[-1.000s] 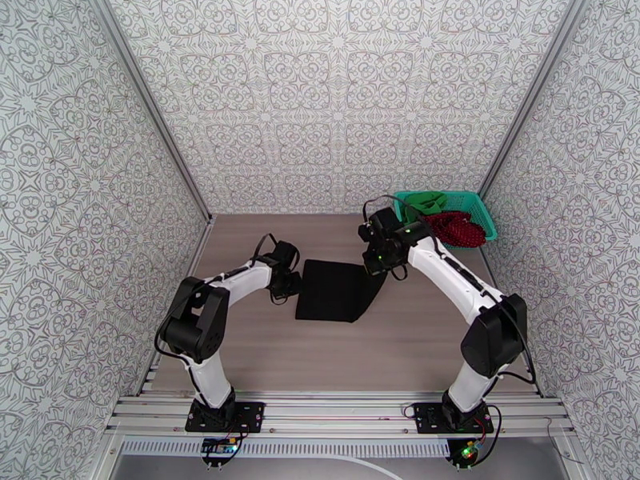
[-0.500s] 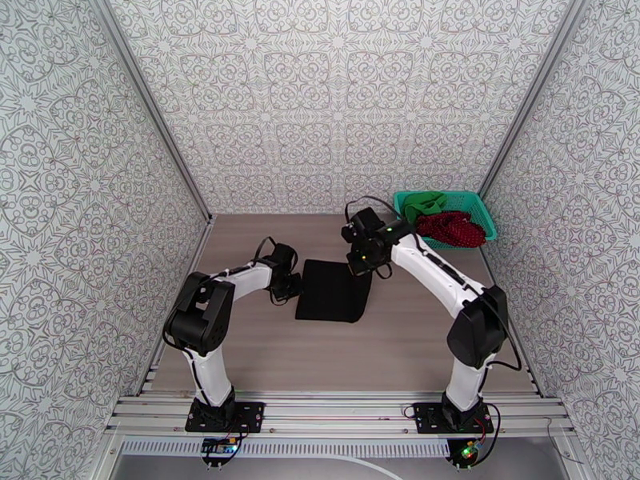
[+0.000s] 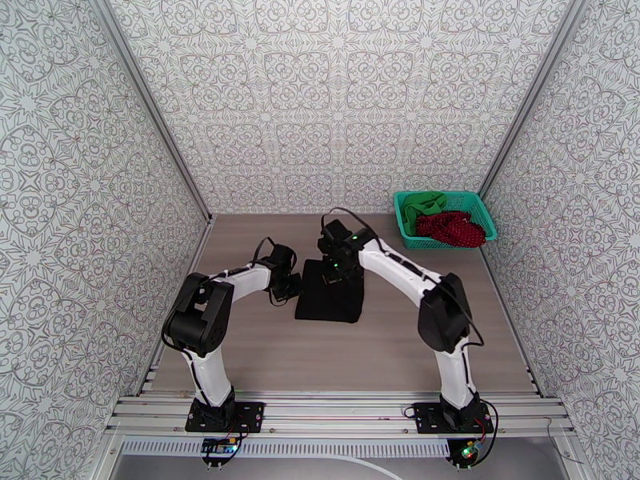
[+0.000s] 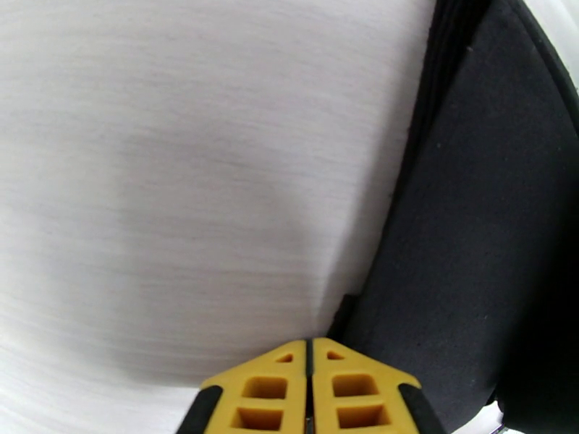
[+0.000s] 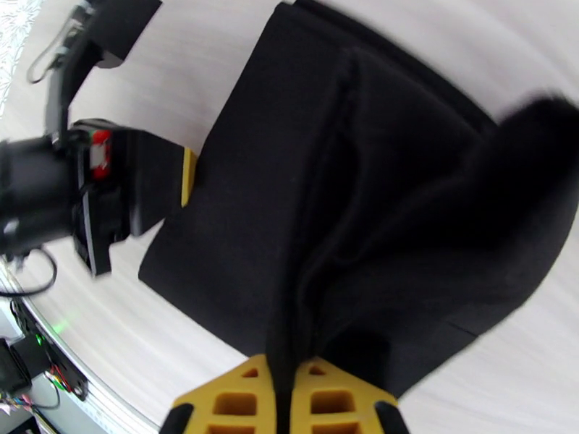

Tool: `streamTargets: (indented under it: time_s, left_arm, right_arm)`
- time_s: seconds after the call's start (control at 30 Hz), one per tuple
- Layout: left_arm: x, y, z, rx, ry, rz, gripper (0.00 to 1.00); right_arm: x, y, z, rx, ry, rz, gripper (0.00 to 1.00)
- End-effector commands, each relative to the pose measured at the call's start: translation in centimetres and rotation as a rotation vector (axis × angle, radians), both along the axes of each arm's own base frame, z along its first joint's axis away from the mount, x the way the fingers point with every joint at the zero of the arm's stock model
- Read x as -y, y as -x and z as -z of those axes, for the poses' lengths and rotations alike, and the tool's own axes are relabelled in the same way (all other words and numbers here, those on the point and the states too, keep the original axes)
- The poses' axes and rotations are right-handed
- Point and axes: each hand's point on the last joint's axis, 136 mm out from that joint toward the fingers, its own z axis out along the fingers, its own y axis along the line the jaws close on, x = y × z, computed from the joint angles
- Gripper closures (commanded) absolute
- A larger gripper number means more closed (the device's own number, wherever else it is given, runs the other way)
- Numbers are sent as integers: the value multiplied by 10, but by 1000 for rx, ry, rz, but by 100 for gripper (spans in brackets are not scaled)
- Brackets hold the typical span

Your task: Fold and stack the mixed laundry pile

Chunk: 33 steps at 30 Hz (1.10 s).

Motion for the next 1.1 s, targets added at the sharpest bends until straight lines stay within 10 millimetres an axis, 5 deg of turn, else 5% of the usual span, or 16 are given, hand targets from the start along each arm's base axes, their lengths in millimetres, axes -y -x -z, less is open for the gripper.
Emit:
streamTargets:
  time_s: [0.0, 0.2, 0.4, 0.53, 0.7, 1.07]
  left_arm:
    - [0, 23, 43, -94, -19, 35, 91]
    - [-2, 23, 42, -91, -26, 34, 91]
    - [-4, 23, 41, -86, -31, 31, 91]
    - [-6, 21, 36, -80, -34, 31, 92]
    - [-14, 19, 9, -37, -57, 24, 92]
    - [-41, 36, -127, 182, -189, 3, 78]
  right_arm:
    - [-25, 0, -1, -29, -64, 13, 98]
    - [-40, 1, -18, -27, -112, -5, 55]
    - [-29, 4, -56, 41, -123, 7, 45]
    - [-8, 8, -62, 85, -83, 35, 54]
    - [10, 13, -26, 53, -55, 47, 70]
    - [8, 23, 65, -39, -18, 30, 96]
